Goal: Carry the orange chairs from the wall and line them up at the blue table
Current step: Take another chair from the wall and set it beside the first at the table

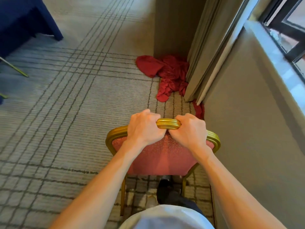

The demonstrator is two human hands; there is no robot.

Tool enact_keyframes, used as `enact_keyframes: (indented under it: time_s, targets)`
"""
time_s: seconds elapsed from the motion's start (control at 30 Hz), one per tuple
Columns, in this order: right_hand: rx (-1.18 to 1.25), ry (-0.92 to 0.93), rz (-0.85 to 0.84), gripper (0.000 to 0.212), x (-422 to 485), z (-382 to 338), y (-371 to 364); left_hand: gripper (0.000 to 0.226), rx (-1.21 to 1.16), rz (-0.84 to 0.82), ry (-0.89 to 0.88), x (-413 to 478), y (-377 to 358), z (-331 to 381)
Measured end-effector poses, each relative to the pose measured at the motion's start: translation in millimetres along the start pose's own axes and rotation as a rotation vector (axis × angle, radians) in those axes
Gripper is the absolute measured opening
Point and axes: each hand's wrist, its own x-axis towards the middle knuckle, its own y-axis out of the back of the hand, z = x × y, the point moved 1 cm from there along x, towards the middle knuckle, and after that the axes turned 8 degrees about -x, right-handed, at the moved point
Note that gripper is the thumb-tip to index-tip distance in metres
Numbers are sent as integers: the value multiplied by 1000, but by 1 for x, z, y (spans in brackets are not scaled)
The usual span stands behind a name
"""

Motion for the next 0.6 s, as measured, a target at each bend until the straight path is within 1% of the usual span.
enact_keyframes:
  time_s: [0.07, 0.17, 0.27, 0.4, 0.53, 0.6]
  targets:
    - [30, 42, -3, 33, 24, -10, -14, 37, 10, 18, 35, 13, 4, -18]
    - [85, 124, -6, 33, 64, -26, -36, 32, 23, 76, 45, 35, 7, -46]
    - [151, 201, -17, 32, 105, -40, -54, 42, 56, 78, 92, 60, 9, -73]
    - [193, 297, -15, 35, 163, -59, -75, 41, 86, 120, 176, 94, 15, -102]
    - [247, 410, 1, 35, 214, -93, -90, 39, 111, 202, 257, 119, 33, -137]
    - [265, 465, 2, 32, 239, -116, -95, 40, 127, 241, 333, 127, 46, -157]
